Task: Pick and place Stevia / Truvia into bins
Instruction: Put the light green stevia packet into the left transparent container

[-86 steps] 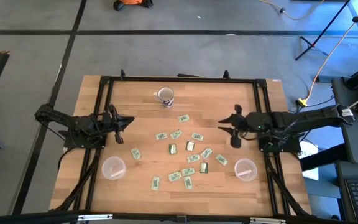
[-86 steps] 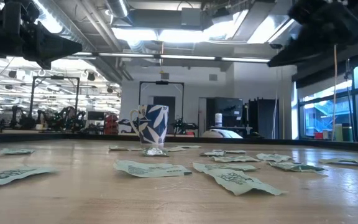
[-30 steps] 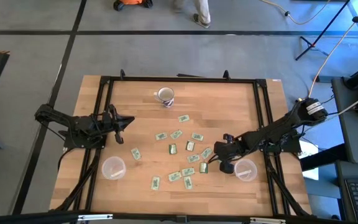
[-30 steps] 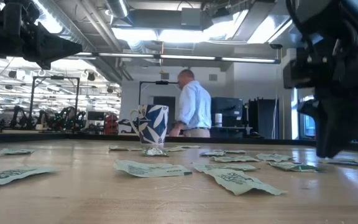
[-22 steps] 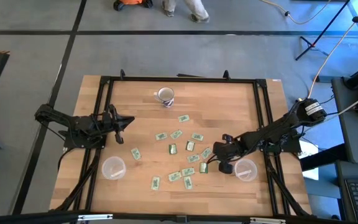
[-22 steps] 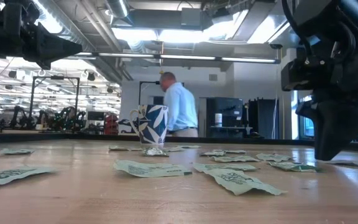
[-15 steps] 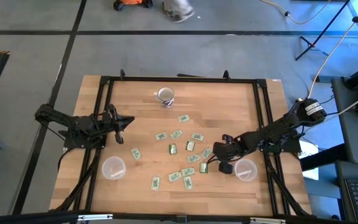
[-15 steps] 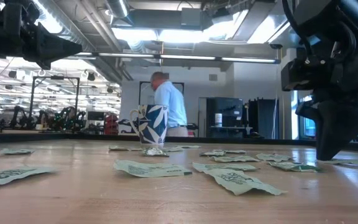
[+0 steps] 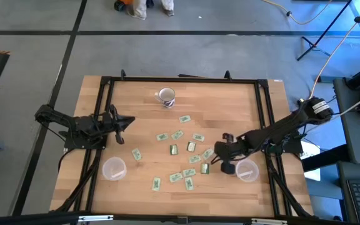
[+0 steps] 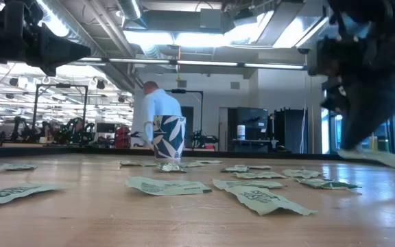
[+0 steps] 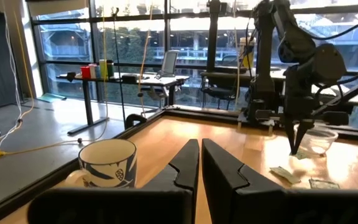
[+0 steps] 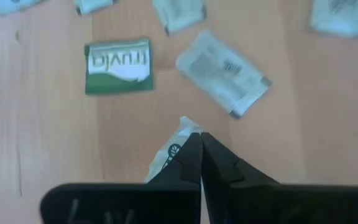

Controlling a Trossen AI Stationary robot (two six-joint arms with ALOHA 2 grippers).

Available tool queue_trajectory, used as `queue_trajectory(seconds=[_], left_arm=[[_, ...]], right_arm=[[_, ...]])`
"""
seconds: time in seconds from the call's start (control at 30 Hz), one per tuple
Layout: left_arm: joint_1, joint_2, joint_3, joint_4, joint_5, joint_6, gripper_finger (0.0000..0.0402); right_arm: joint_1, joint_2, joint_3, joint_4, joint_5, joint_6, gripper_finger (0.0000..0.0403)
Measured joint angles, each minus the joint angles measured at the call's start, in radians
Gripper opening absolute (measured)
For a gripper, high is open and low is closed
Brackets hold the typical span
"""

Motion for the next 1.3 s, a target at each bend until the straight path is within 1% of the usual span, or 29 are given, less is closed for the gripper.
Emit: queue_trajectory(seconds=[0.07, 0.13, 0.23, 0.3, 0.4, 0.53, 0.7, 0.83, 1.0, 1.17, 1.3], left_arm=[[0.000, 0.000, 0.000, 0.025, 0.001, 0.000, 0.0015], [0.000, 0.000, 0.000, 0.030, 0.008, 0.000, 0.0018], [0.000, 0.013, 0.000, 0.034, 0.036, 0.016, 0.0028], [0.000, 0.030, 0.000, 0.064, 0.060, 0.031, 0.0040], [0.000, 0.076, 0.000, 0.142, 0.094, 0.032, 0.0061], [0.000, 0.186, 0.000, 0.264, 0.145, 0.027, 0.0092], [0.000, 0.407, 0.000, 0.490, 0.198, 0.017, 0.0122], [0.000, 0.617, 0.042, 0.645, 0.249, 0.010, 0.0133], [0.007, 0.895, 0.175, 0.668, 0.239, -0.035, 0.0133], [0.056, 1.150, 0.348, 0.677, 0.222, -0.059, 0.0133], [0.089, 1.308, 0.455, 0.672, 0.267, -0.123, 0.0132]], right_arm=[[0.000, -0.021, 0.027, -0.027, 0.034, -0.042, 0.0001], [-0.001, -0.033, 0.058, -0.016, 0.075, -0.095, 0.0001], [-0.011, -0.037, 0.102, -0.017, 0.157, -0.197, 0.0001], [-0.024, -0.038, 0.132, 0.014, 0.220, -0.272, 0.0001], [-0.048, -0.037, 0.160, 0.097, 0.292, -0.395, 0.0001], [-0.092, -0.037, 0.166, 0.290, 0.305, -0.573, 0.0001], [-0.141, -0.008, 0.166, 0.565, 0.306, -0.761, 0.0000], [-0.165, 0.035, 0.166, 0.683, 0.306, -0.826, 0.0000], [-0.181, 0.102, 0.166, 0.762, 0.306, -0.827, 0.0000], [-0.185, 0.176, 0.166, 0.849, 0.304, -0.833, 0.0000], [-0.184, 0.218, 0.166, 0.895, 0.304, -0.875, 0.0000]])
